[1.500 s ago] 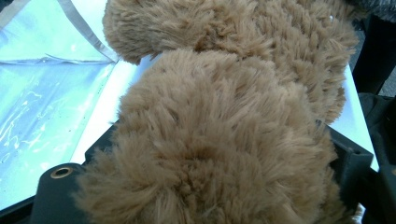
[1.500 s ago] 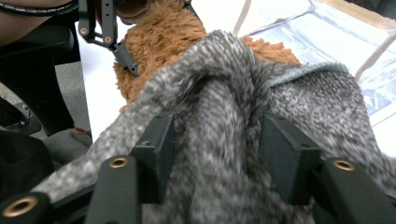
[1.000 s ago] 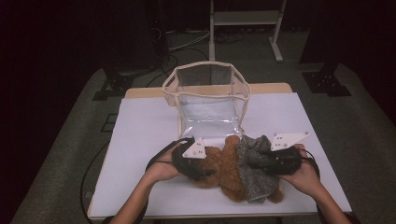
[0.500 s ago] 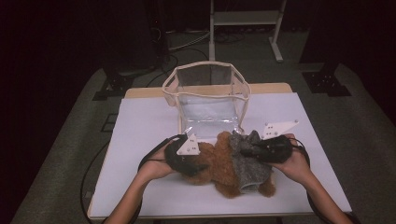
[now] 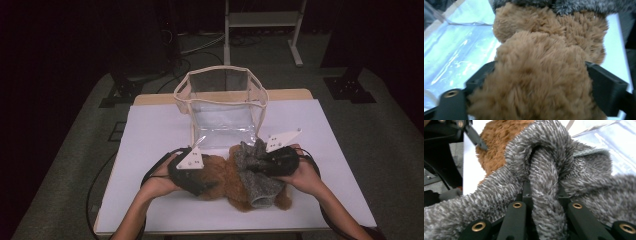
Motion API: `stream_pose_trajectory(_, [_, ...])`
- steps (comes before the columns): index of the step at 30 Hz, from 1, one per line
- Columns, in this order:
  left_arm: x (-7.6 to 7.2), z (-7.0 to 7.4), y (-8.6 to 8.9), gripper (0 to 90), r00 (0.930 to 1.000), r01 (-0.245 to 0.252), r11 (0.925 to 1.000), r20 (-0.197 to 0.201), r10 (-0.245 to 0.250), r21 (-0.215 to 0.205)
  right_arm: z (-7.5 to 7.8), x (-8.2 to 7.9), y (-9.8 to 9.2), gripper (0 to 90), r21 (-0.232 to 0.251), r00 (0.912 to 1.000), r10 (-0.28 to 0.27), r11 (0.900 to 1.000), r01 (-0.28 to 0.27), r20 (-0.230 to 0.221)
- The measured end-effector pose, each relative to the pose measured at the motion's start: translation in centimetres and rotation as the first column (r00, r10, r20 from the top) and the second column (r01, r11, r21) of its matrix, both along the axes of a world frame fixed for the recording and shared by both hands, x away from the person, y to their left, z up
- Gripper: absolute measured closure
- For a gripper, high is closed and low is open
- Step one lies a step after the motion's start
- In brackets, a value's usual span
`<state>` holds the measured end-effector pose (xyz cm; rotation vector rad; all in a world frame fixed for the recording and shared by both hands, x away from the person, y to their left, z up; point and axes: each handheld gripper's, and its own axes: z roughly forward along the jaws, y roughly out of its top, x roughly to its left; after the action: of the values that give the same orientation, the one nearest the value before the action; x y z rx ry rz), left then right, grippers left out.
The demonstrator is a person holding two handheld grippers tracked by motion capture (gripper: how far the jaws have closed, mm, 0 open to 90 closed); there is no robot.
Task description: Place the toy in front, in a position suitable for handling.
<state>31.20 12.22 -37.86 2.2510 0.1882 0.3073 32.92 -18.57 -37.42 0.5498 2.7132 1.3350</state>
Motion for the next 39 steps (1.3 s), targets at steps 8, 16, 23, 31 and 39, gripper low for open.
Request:
stream_pose_trajectory(8, [1.2, -1.1, 1.0, 2.4, 0.9922, 0.027, 0.9987, -0.121, -0.032, -0.044, -0.4, -1.5, -0.9, 76.5, 0.019, 1.0000, 0.005, 1.000, -0.005, 0.008])
stream_pose_trajectory(16, [0.9, -2.3, -1.1, 22.2, 0.9986, -0.016, 0.9989, -0.052, 0.013, -0.043, 0.2, -0.8, -2.3, 76.2, 0.008, 0.9986, -0.042, 0.999, 0.042, 0.032])
stream_pose_trajectory(23, [-0.4, -2.1, -3.0, 23.1, 0.9999, 0.013, 0.9999, -0.003, -0.013, -0.011, 0.6, -0.4, -3.5, 76.2, -0.030, 0.9957, -0.077, 0.996, 0.079, 0.051])
stream_pose_trajectory(31, [0.7, -1.3, -1.8, 3.6, 0.9916, 0.069, 0.9971, -0.108, -0.072, -0.032, -0.3, -1.4, -2.7, 76.5, 0.019, 0.9999, -0.007, 1.000, 0.008, -0.012])
stream_pose_trajectory(39, [0.1, -1.2, -2.2, 25.6, 0.9949, 0.079, 0.9967, -0.061, -0.080, -0.020, 0.0, -2.3, -2.9, 76.4, 0.028, 0.9994, -0.026, 0.999, 0.025, 0.023])
